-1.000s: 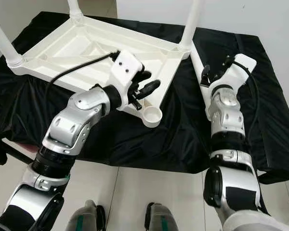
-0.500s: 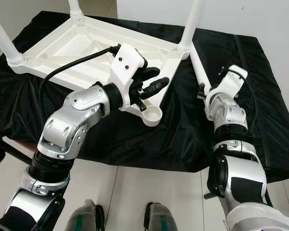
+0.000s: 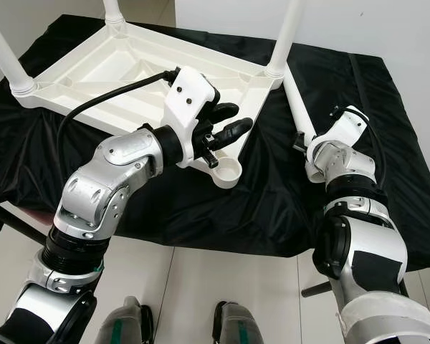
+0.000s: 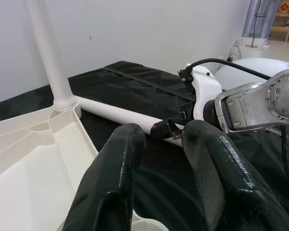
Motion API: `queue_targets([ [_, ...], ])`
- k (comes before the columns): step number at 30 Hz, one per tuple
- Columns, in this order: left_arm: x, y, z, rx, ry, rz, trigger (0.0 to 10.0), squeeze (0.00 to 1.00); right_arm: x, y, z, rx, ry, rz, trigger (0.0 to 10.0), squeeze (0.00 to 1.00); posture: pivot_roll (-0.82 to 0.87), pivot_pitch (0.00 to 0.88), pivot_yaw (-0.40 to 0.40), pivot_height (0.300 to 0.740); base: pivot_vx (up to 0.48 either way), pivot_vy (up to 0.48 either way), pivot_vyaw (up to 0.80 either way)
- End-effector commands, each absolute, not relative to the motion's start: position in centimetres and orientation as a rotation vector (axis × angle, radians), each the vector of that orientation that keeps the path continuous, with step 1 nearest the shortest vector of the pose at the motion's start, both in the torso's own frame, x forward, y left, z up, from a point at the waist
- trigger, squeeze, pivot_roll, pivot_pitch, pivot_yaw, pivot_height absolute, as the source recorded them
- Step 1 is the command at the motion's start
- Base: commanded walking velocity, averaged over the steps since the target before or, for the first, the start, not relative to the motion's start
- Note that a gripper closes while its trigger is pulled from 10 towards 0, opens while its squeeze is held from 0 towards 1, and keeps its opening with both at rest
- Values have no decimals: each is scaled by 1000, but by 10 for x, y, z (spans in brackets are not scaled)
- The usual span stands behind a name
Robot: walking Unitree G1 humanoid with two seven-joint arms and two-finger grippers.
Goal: Building children table
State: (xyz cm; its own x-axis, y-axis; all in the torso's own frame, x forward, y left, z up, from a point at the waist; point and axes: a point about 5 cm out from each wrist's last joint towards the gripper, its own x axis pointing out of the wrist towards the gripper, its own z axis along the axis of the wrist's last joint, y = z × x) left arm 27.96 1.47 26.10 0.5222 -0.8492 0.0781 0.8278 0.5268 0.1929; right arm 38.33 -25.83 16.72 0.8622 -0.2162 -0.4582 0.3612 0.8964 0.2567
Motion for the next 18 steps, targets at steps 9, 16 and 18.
queue_targets([
  [9,281,16,265,129,-185,-956,10000,0,370,-245,134,616,696,-274,10000,0,-48,82,-37,740,0,0,0],
  [16,282,17,267,128,-193,-949,10000,0,368,-248,133,627,732,-295,3608,0,-51,83,-39,740,0,0,0],
  [18,282,17,267,128,-195,-947,10000,0,367,-248,133,634,741,-289,1843,0,-51,83,-39,740,0,0,0],
])
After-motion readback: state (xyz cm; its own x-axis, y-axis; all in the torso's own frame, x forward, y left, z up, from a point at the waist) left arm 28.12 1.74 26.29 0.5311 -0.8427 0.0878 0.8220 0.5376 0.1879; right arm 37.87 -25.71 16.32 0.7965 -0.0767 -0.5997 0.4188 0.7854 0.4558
